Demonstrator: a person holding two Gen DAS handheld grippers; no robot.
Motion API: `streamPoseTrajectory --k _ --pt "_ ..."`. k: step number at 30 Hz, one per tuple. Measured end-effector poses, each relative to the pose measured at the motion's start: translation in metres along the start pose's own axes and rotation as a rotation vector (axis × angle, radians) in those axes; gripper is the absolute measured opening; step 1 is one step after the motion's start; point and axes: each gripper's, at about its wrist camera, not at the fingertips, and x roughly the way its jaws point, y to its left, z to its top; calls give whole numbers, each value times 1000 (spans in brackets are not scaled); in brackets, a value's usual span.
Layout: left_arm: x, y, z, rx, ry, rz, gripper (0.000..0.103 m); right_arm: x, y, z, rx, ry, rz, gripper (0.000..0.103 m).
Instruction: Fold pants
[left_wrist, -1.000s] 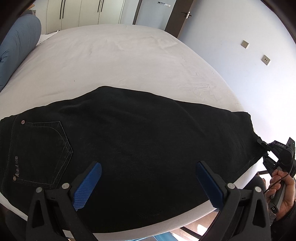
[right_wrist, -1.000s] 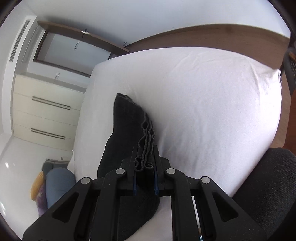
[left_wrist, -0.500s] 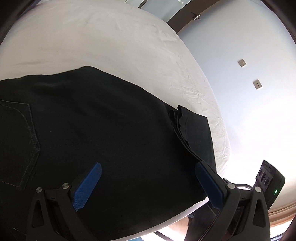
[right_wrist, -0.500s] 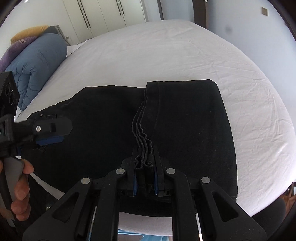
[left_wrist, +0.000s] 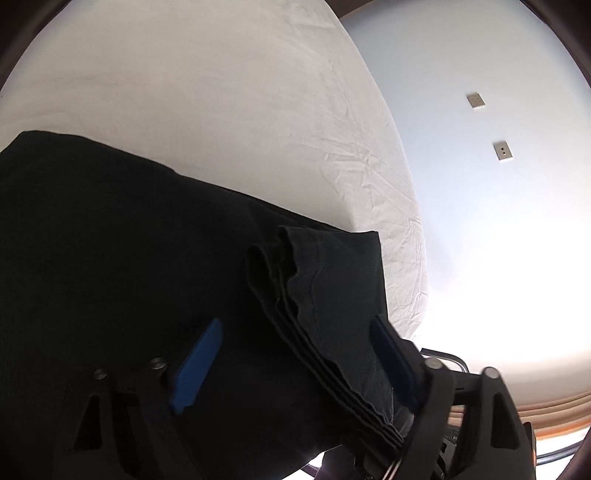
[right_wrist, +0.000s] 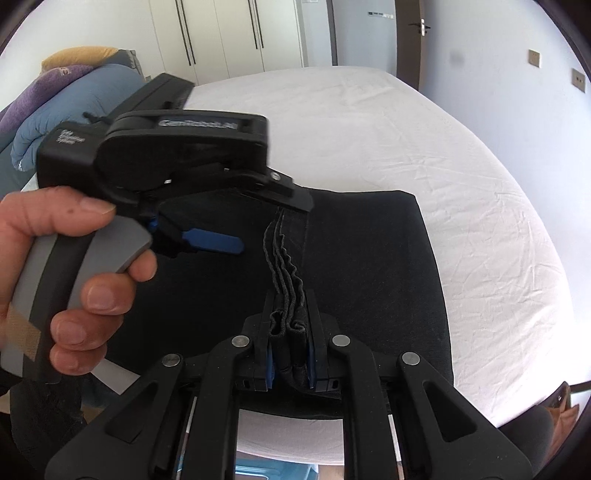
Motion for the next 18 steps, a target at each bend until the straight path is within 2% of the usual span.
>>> streamPoseTrajectory --k 2,3,4,5,7,13,18 --pt "2 -1 0 6 22 -1 45 -7 8 -1 -25 -5 7 11" --pt "2 -1 0 14 25 2 35 -9 12 -1 -36 -6 11 11" --pt "0 -1 -1 26 25 14 16 -11 16 -2 -45 -6 15 11" --pt "-2 0 -3 34 24 12 12 -16 20 -5 -53 -8 19 11" --pt "-11 2 -5 55 16 4 8 -21 28 -7 -65 -5 29 11" --pt "-47 12 -4 134 8 41 7 -29 62 -6 -134 6 80 11" --pt "-66 35 7 155 9 93 7 -18 99 -2 -163 44 172 11"
